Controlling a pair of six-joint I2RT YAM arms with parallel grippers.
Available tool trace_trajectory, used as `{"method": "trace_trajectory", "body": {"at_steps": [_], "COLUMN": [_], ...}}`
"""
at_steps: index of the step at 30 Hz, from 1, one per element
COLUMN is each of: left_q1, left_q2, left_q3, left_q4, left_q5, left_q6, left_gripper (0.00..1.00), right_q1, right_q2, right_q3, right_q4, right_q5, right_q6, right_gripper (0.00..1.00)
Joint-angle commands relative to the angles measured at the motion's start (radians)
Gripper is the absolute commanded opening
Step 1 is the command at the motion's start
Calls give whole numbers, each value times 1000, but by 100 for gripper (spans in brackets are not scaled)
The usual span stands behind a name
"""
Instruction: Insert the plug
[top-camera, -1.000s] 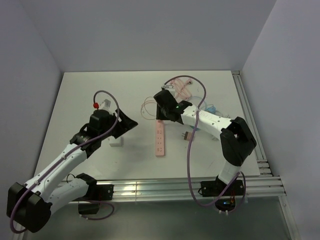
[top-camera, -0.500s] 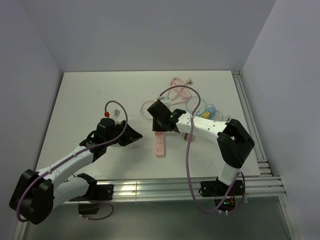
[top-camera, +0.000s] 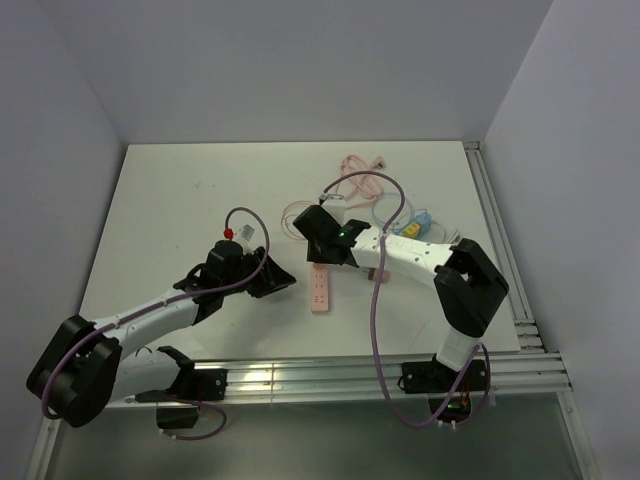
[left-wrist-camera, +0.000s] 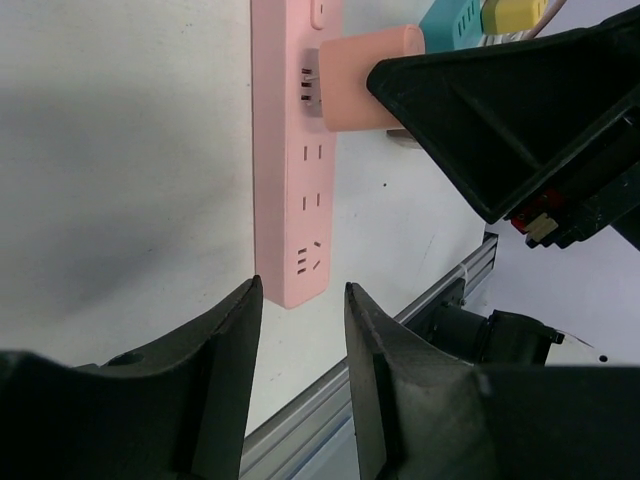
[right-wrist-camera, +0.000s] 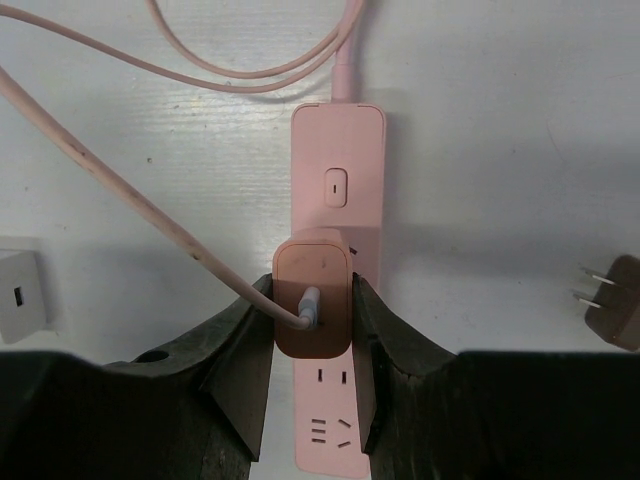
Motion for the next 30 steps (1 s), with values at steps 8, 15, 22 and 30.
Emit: {"method": "trace_trajectory", "body": {"at_steps": [8, 15, 22, 30], "left_q1": [-16, -16, -18, -21], "left_q2": [24, 42, 53, 56], "left_q3": [-7, -26, -40, -58], "left_q4": [83, 114, 129, 146], "left_q5": [19, 22, 30, 30], "left_q6": [-15, -26, -32, -33], "left_gripper": [44, 43, 43, 43], "right_q1": [6, 8, 9, 12], "right_q2": [16, 36, 73, 84], "right_q3": [-9, 8, 37, 19], "right_q4": [-68, -56, -68, -88], "right_q5": [92, 3, 18, 53], "right_q6": [32, 52, 64, 83], "right_gripper": [0, 0, 0, 0]}}
